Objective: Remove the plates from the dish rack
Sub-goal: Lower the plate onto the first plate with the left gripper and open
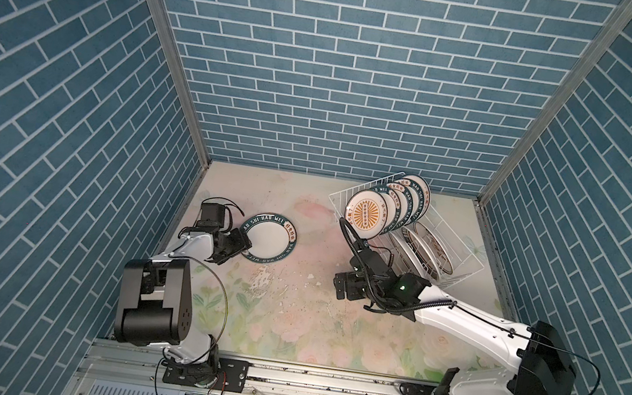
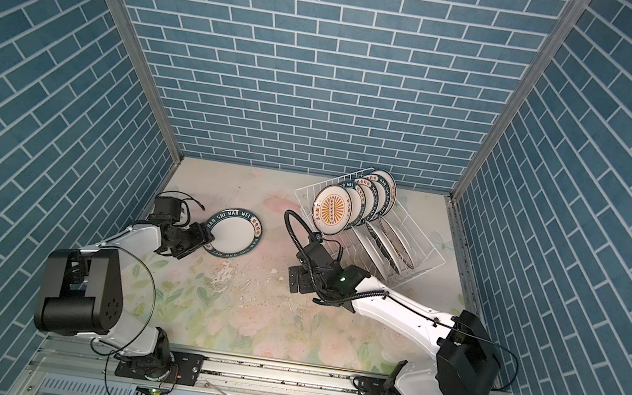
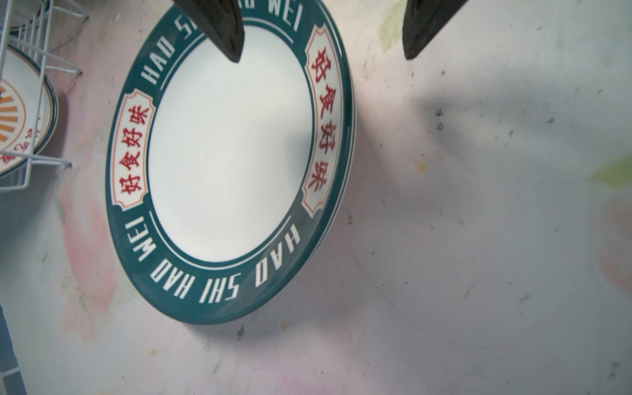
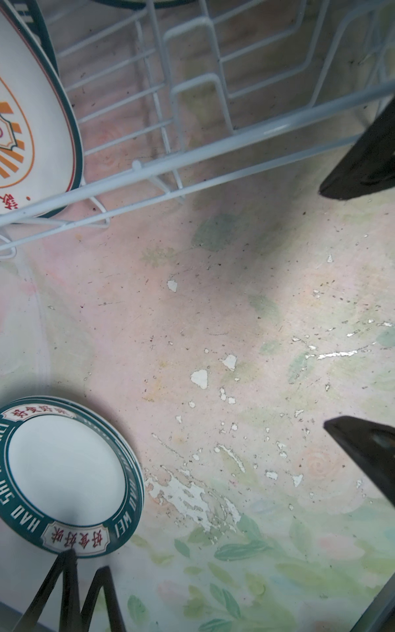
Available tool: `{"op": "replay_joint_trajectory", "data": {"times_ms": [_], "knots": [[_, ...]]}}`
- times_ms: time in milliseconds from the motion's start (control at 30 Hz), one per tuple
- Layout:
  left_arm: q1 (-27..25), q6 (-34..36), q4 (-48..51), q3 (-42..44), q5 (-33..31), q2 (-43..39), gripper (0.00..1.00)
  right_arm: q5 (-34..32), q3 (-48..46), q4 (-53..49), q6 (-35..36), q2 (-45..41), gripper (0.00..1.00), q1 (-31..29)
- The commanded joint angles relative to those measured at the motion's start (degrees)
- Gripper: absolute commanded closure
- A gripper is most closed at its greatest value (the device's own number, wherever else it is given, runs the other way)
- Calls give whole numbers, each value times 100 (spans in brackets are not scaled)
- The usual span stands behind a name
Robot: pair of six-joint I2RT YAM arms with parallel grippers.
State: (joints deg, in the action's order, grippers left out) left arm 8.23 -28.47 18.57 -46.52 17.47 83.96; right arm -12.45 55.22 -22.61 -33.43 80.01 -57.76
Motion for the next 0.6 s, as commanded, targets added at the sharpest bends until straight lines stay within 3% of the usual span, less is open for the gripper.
{"op": "replay_joint_trajectory", "data": {"times_ms": [0,100,133,167,367,567], "knots": [[-19,94,215,182,-152,-613,21,-336,93,-458,268,-343,1,-25],[-15,106,332,358,-91,-1109,18,-643,359,-838,430,-620,1,-23],[-14,104,370,407,-90,-1275,13,-776,473,-1008,498,-739,1,-24],[-17,105,447,433,-127,-1429,1,-953,600,-1185,560,-854,1,-16],[-15,1,453,633,55,-2115,1,-2056,884,-1801,1101,-1709,1,-19],[-426,-44,461,826,-193,-2415,1,-2746,313,-1451,2041,-2587,1,-19]]}}
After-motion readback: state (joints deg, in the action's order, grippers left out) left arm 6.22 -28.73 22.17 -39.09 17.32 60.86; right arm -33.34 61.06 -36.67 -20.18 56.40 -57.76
